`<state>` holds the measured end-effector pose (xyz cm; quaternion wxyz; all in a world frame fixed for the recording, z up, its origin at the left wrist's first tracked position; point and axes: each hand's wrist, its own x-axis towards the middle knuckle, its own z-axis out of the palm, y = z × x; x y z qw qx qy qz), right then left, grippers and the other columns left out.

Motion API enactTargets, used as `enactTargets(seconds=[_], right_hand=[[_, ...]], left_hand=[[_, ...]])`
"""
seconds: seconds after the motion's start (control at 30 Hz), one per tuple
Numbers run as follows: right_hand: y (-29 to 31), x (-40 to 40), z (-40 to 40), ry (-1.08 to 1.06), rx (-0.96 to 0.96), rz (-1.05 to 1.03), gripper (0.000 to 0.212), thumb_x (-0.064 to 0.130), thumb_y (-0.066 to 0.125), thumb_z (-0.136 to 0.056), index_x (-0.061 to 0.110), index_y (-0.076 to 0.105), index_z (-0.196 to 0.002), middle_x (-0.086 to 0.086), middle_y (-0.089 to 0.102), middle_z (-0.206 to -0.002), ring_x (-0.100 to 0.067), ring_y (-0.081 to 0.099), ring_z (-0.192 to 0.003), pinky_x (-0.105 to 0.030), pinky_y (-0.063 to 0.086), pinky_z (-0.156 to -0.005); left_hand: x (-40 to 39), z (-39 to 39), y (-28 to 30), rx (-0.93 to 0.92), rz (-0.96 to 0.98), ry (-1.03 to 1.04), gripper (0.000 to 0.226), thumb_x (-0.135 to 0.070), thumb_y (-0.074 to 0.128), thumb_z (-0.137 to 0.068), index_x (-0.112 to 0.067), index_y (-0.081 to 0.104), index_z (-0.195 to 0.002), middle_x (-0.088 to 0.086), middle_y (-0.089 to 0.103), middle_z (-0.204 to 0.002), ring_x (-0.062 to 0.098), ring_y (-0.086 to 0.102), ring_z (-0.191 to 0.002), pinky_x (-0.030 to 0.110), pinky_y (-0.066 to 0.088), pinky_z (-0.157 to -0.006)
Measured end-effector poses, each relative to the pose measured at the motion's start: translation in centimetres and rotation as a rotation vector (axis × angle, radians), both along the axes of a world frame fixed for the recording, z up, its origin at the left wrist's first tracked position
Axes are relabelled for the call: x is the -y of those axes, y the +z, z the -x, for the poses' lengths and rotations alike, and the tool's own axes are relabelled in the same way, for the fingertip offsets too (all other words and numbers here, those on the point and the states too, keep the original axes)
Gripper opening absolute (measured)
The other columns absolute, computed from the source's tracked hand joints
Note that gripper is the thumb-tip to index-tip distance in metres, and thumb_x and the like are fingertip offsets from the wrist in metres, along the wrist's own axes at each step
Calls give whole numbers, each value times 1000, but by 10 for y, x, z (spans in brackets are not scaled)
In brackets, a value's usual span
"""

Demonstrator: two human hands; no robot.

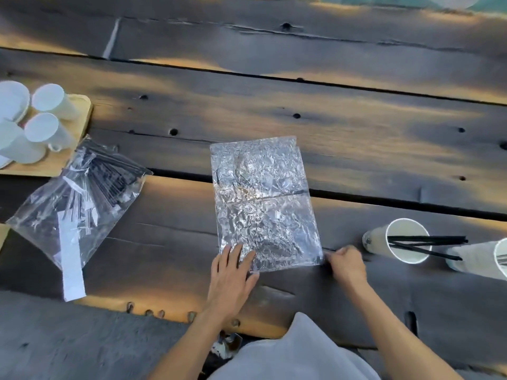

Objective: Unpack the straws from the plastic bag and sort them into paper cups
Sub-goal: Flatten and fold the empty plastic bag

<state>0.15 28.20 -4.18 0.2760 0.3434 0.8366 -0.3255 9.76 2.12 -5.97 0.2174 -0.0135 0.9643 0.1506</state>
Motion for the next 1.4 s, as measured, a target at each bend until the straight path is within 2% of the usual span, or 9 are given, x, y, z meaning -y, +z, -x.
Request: enactTargets(seconds=[0.1,0.23,0.33,0.47,0.67,0.83,0.97,1.1,1.4], right_hand=[[8,9,38,-114,-177,54,12,14,46,-87,11,55,-80,-12,61,-66,-30,59,-58,-40,50,-57],[16,34,107,-209,-238,395,19,6,44,-93,11,55,-107,-13,66,-74,-24,60,-53,-30,47,-46],[19,49,155,-231,-287,488,21,5,44,-98,10,47,-118,-7,62,-83,-25,64,-62,-31,52,-50],[3,61,198,-129,-212,465,32,0,43,-95,13,44,-124,-5,57,-96,-24,66,-63,-33,57,-56],[-34,73,227,38,-172,205,12,1,57,-77,-2,66,-84,-22,70,-72,-26,65,-46,-34,54,-44],[-50,67,235,78,-164,192,15,4,61,-67,15,57,-57,-8,58,-58,-32,64,-62,-45,54,-55],[-23,68,230,102,-128,305,24,-9,54,-80,7,62,-64,-9,57,-53,-17,50,-41,-22,38,-39],[0,63,219,8,-196,440,19,-2,51,-85,10,59,-72,-7,49,-50,-13,36,-31,-18,27,-34],[43,36,151,-186,-299,859,11,-1,58,-93,9,59,-89,-12,72,-76,-16,67,-52,-19,49,-45]], left_hand=[[7,34,12,-153,-164,275,39,-40,45,-100,-28,49,-137,1,39,-148,23,33,-137,39,27,-109],[37,110,28,-176,-407,826,28,-16,53,-98,-13,56,-126,1,49,-124,17,53,-105,26,36,-93],[63,159,27,-119,-480,951,37,-19,56,-96,-16,52,-133,-11,56,-110,19,63,-96,35,50,-95],[81,202,19,-42,-596,1096,43,-13,56,-96,-13,46,-137,7,67,-111,14,66,-66,28,58,-64],[80,227,8,46,-622,1213,34,-5,59,-94,-12,48,-126,11,68,-92,15,60,-60,28,54,-58],[84,228,3,35,-601,1202,24,5,51,-93,-6,53,-114,15,63,-95,11,57,-52,17,47,-43],[87,222,13,22,-727,1186,22,6,52,-95,-3,55,-115,15,62,-88,12,55,-54,29,55,-66],[91,210,23,-71,-752,1100,11,5,55,-93,-1,63,-97,15,63,-83,11,61,-59,18,54,-58],[79,152,50,-219,-886,1084,18,10,59,-91,-7,66,-87,7,63,-82,10,67,-63,25,58,-77]])
